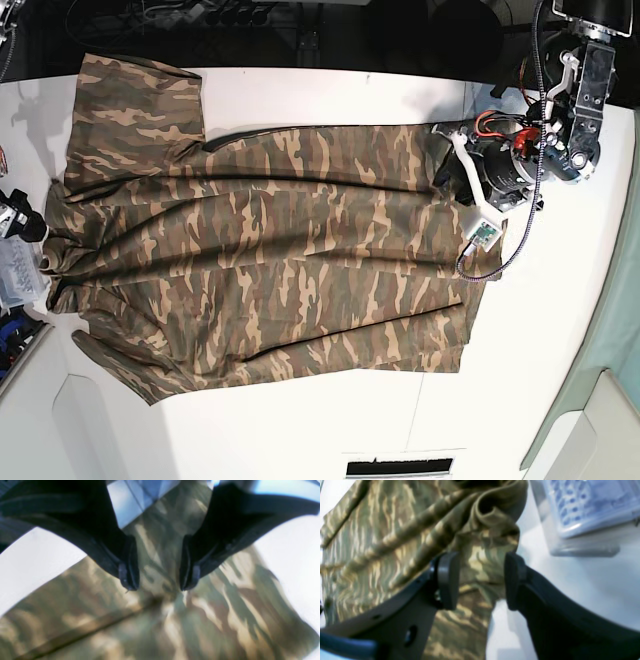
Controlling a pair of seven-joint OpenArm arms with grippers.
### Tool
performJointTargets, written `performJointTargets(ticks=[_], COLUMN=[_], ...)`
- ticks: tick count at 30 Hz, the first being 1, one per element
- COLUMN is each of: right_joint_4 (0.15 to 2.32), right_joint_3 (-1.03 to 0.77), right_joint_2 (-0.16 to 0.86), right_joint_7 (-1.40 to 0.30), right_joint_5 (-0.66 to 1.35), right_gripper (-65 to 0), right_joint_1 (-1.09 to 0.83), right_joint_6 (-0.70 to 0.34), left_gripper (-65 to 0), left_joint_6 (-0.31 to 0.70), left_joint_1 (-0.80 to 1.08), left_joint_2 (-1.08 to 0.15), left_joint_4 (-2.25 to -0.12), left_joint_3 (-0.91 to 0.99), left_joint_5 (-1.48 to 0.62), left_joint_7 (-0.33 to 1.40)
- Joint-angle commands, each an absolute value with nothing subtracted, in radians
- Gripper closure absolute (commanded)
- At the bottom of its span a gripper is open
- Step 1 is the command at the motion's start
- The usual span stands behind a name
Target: Layout the t-shirt on the table in an organized manner, then fold the t-shirt properly
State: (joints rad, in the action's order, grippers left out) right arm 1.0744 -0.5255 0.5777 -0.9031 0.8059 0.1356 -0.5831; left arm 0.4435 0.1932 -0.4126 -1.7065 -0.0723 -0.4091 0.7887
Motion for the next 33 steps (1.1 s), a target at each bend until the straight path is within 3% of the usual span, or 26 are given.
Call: performJointTargets(ticks=[1, 6, 13, 17, 21, 33], right_joint_4=[1.089, 1.089, 1.089, 1.092, 1.122, 1.306], right_joint_3=[-0.536, -0.536, -0.535, -0.535, -0.534, -0.526], right_joint_2=[0.622, 0.653, 0.625, 0.601, 0.566, 0.425], right_joint_7=[-0.9, -0.902, -0.91, -0.926, -0.953, -1.021], right_joint_5=[0.83, 0.885, 0.925, 0.942, 0.951, 0.95], right_gripper=[-28.9, -29.1, -31.7, -31.7, -31.7, -31.7], right_joint_1=[0.117, -0.035, -0.198, -0.224, -0.226, -0.258], right_joint_6=[-0.587, -0.588, -0.593, -0.615, -0.618, -0.617], left_gripper=[-30.3, -30.3, -30.3, -30.4, -34.8, -34.8], left_joint_6=[0.449, 0.426, 0.431, 0.43, 0.43, 0.43], left_joint_1=[0.212, 0.291, 0.334, 0.336, 0.335, 0.334], left_joint_2=[-0.418, -0.418, -0.391, -0.391, -0.391, -0.391], left_joint_4=[-1.745, -1.814, -1.816, -1.787, -1.686, -1.604], left_joint_3=[-0.071, -0.05, 0.153, 0.212, 0.218, 0.34], left_joint_5=[-0.426, -0.43, -0.498, -0.517, -0.516, -0.484], left_joint_7=[0.775, 0.743, 0.719, 0.738, 0.718, 0.7])
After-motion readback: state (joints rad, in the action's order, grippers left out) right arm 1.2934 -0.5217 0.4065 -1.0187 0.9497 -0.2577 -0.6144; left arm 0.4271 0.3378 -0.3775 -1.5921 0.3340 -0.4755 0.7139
